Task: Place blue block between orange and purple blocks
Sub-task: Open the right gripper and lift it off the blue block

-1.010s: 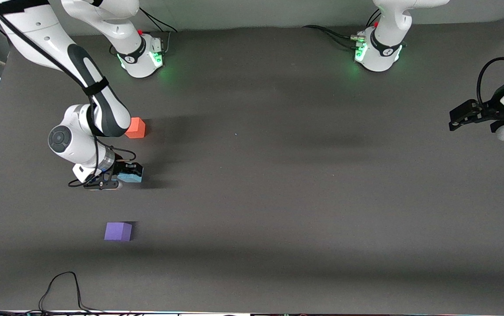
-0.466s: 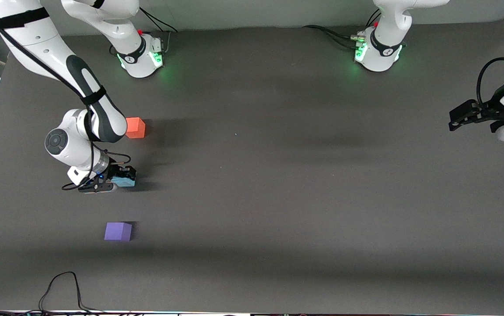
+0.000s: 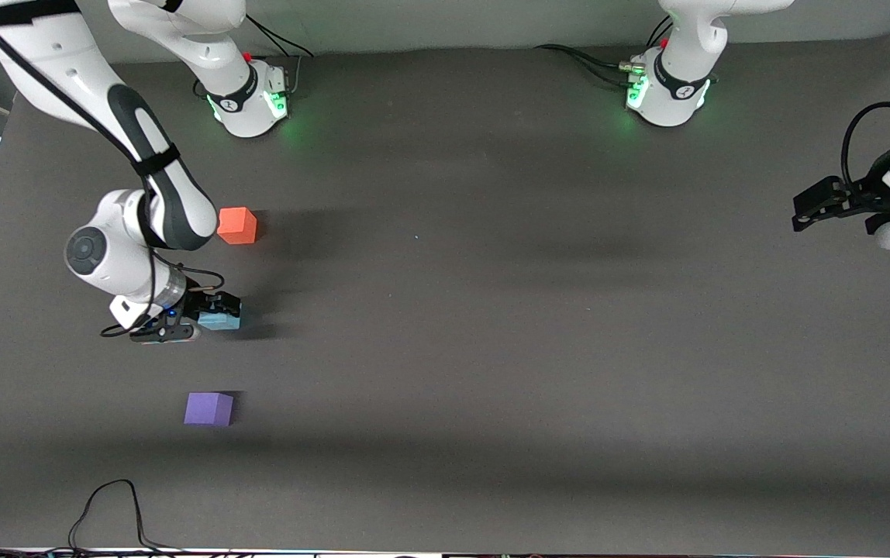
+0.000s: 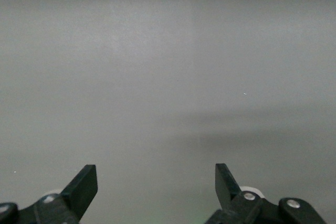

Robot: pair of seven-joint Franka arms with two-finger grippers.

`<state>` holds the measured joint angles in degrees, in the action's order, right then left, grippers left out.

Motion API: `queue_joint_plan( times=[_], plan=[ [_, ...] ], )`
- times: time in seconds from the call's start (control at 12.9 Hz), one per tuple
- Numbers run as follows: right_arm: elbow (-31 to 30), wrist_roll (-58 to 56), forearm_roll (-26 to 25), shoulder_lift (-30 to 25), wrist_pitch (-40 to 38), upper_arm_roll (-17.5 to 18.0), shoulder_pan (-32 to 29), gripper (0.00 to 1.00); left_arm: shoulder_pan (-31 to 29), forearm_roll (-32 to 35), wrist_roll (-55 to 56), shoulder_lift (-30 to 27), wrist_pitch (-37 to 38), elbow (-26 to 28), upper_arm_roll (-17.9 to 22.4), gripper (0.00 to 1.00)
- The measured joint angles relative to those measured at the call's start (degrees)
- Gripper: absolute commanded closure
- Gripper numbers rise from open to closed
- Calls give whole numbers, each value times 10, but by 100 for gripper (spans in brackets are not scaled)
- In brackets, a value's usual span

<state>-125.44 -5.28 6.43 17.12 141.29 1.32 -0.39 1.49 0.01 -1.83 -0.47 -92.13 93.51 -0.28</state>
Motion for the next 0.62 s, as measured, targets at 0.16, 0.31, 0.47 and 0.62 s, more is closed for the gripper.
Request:
queue_joint_plan(
  times=[0.16, 0.31, 0.47, 0.62],
  plan=[
    [41, 4, 0, -57, -111, 0, 3, 0, 0, 0, 0, 0, 0, 0, 0, 0],
    [71, 4, 0, -112, -183, 0, 3, 0, 0, 0, 0, 1, 0, 0, 0, 0],
    [106, 4, 0, -160, -264, 0, 3, 0, 0, 0, 0, 1, 0, 0, 0, 0],
    [180, 4, 0, -187, -384, 1, 3, 0, 0, 0, 0, 1, 0, 0, 0, 0]
  ],
)
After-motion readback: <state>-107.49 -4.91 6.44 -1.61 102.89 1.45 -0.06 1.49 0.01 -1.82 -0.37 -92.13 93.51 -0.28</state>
